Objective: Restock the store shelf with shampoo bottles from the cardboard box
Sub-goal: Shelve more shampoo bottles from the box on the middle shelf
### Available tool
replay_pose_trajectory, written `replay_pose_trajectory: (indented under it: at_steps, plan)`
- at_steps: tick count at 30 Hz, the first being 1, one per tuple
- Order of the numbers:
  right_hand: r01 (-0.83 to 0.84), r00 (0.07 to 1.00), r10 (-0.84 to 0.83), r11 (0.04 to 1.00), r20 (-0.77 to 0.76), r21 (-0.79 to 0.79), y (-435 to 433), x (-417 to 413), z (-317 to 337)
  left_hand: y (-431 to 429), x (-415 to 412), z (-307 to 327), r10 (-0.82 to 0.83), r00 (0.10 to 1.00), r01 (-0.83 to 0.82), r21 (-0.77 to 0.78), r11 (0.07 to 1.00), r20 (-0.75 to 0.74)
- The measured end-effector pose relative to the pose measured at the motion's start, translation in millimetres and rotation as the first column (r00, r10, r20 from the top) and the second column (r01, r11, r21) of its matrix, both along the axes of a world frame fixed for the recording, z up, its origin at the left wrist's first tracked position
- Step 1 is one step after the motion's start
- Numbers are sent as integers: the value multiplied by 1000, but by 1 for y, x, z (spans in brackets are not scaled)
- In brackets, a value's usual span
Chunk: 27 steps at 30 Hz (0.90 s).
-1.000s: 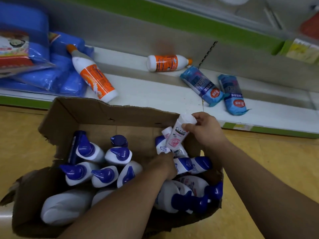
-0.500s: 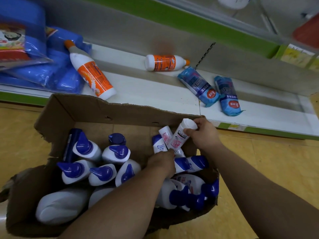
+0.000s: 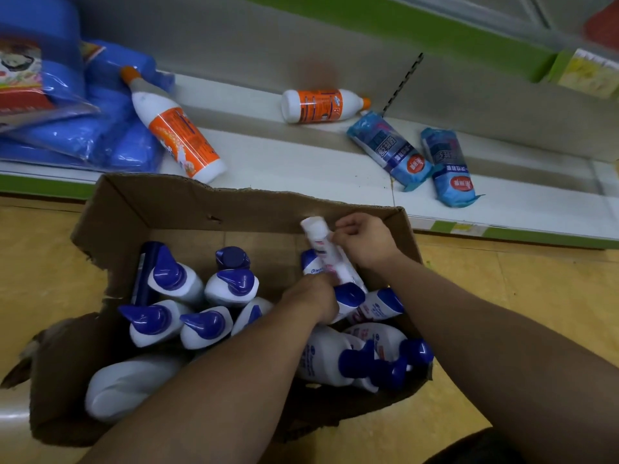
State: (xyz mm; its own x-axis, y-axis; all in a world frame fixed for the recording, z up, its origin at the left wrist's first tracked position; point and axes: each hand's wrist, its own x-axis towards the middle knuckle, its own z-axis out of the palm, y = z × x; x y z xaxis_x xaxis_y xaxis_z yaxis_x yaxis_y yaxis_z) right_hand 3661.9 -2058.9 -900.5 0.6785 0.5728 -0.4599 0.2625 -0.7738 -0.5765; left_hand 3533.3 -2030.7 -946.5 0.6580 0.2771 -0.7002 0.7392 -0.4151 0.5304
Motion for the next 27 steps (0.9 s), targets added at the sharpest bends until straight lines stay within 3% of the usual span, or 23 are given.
replay_pose_trajectory:
  at_steps: [4, 8, 14, 20, 27]
  plan:
    - [-70, 997, 67, 993, -25, -100, -1, -5, -11, 14, 6, 4, 22, 998, -24, -30, 999, -60]
    - [-56, 998, 64, 965, 24, -255, -7, -1, -17, 31, 9, 11, 113, 994, -112, 66, 992, -14]
    - [-150, 985, 174, 837, -5, -526, -20, -6, -39, 40, 5, 12, 160, 982, -143, 157, 977, -99]
    - [-333, 925, 372, 707, -72, -624, -24, -28, -74, 47, 11, 17, 212, 966, -183, 187, 965, -149]
    - [-297, 944, 323, 737, -71, -607, -25, -33, -92, 55, 7, 9, 194, 960, -157, 188, 970, -200]
